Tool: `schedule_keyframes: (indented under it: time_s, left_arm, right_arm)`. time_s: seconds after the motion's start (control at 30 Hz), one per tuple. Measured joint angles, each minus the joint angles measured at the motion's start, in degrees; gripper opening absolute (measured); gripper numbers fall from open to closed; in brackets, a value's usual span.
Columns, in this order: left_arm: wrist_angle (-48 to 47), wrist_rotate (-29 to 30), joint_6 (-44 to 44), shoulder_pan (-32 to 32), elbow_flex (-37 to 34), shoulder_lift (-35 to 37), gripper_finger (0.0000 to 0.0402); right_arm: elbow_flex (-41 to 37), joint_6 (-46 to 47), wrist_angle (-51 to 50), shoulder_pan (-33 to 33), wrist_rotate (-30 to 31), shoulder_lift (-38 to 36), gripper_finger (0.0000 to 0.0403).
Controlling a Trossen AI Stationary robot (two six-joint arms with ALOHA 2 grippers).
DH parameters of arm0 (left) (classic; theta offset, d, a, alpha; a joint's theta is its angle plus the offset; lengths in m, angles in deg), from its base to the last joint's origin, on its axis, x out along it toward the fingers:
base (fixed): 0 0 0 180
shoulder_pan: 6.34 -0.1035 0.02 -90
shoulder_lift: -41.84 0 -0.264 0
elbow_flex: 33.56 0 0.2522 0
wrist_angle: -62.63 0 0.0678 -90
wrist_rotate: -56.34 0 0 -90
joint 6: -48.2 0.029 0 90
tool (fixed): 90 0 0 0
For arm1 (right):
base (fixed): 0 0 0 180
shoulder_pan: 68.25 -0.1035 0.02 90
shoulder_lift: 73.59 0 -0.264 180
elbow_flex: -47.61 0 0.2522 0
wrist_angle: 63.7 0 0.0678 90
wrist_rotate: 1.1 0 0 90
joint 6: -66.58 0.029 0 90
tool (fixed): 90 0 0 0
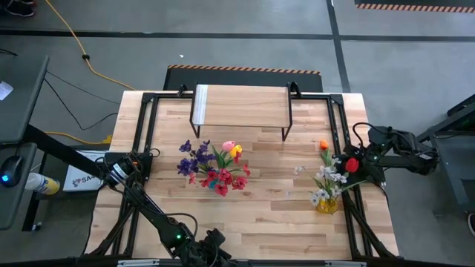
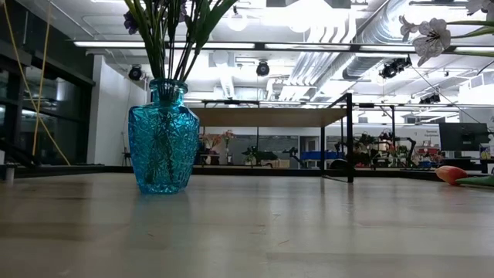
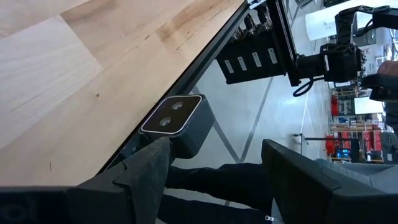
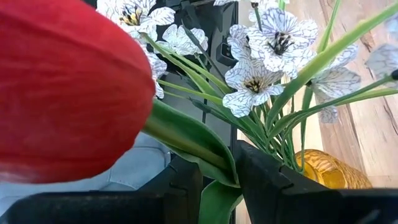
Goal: Pick and place flowers into a vace then onto a shelf
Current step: Put the red flower into the yellow vase
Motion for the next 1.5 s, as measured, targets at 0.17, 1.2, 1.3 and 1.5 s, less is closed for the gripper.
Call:
schedule_keyframes:
  time_s: [0.17, 1.2, 1.3, 1.5]
  left_arm:
    - [0.00, 0.01, 0.00, 0.00, 0.00, 0.00, 0.0287]
    - [-0.02, 0.01, 0.00, 0.00, 0.00, 0.00, 0.0287]
    - [-0.02, 0.01, 0.00, 0.00, 0.00, 0.00, 0.0287]
    - [-0.02, 0.01, 0.00, 0.00, 0.00, 0.00, 0.0287]
  right_arm:
    - [0.00, -0.03, 1.60, 0.00, -0.03, 0.01, 0.0087]
    - [0.00, -2.36, 1.21, 0.00, 2.57, 0.00, 0.0087]
    - [0.00, -2.53, 0.79, 0.00, 3.39, 0.01, 0.0087]
    - [0.00, -2.50, 0.76, 0.00, 5.57, 0.00, 0.0088]
